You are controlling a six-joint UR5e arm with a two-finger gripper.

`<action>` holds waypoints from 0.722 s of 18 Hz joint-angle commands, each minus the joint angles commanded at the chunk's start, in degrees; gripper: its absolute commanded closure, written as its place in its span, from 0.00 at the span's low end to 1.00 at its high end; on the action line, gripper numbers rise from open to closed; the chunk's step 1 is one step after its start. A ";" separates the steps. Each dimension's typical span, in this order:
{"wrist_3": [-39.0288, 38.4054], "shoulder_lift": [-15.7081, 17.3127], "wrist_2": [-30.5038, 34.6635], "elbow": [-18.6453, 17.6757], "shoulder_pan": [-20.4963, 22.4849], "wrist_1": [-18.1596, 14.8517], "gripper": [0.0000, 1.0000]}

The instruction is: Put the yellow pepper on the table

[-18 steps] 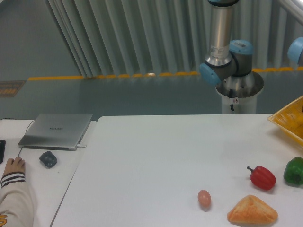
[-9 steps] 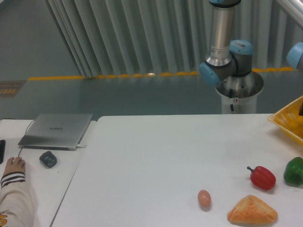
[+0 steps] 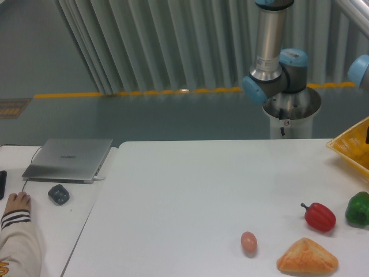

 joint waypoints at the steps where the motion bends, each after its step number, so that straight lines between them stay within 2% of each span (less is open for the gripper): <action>1: 0.00 0.00 0.09 0.17 0.09 0.00 0.74; 4: 0.09 0.00 0.35 0.53 0.09 0.00 0.86; 7: 0.18 0.79 0.35 2.02 0.00 -0.70 0.87; 11: 0.18 5.26 -0.17 4.56 -0.96 -6.05 0.86; 13: 0.09 6.85 -0.26 6.14 -3.76 -8.25 0.86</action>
